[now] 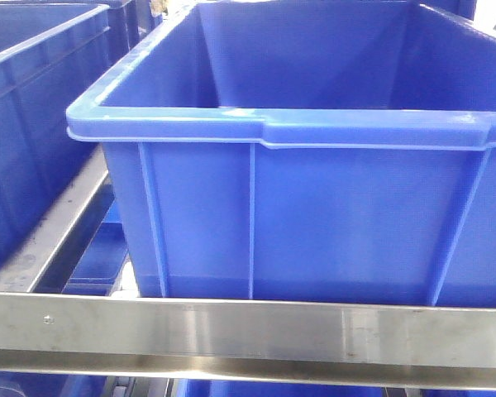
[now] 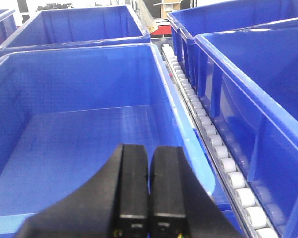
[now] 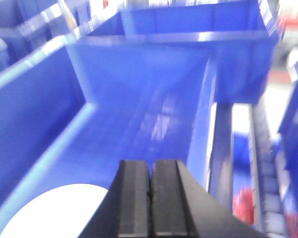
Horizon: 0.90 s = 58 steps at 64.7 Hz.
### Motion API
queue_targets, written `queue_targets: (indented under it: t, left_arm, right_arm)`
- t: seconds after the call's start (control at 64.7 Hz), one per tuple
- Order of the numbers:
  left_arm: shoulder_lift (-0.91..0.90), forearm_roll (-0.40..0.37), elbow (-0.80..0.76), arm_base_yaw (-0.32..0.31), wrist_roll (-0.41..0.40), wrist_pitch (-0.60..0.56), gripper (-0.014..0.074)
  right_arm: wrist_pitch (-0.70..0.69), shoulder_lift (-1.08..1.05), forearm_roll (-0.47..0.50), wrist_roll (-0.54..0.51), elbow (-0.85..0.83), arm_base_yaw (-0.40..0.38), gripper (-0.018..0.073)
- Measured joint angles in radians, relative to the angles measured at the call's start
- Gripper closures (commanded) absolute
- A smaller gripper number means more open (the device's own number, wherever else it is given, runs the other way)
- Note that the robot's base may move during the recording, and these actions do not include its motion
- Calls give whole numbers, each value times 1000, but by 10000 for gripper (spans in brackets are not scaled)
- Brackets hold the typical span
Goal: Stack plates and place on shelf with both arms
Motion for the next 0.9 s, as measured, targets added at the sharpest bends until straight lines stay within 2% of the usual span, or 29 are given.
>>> queue_targets:
  t: [0.216, 0.417, 0.557, 0.804, 0.897]
  left_arm:
    - [0, 0, 0, 0, 0, 0, 514]
    - [0, 0, 0, 0, 0, 0, 514]
    - [0, 0, 0, 0, 0, 0, 514]
    - [0, 0, 0, 0, 0, 0, 514]
    - [0, 0, 0, 0, 0, 0, 514]
  right_arm:
    - [75, -205, 0, 0, 78, 0, 503]
    - [151, -250, 0, 0, 81, 0, 503]
    - [151, -276, 0, 0, 120, -7, 503]
    - [92, -400, 0, 17, 278, -182, 503]
    - [81, -443, 0, 32, 328, -211, 503]
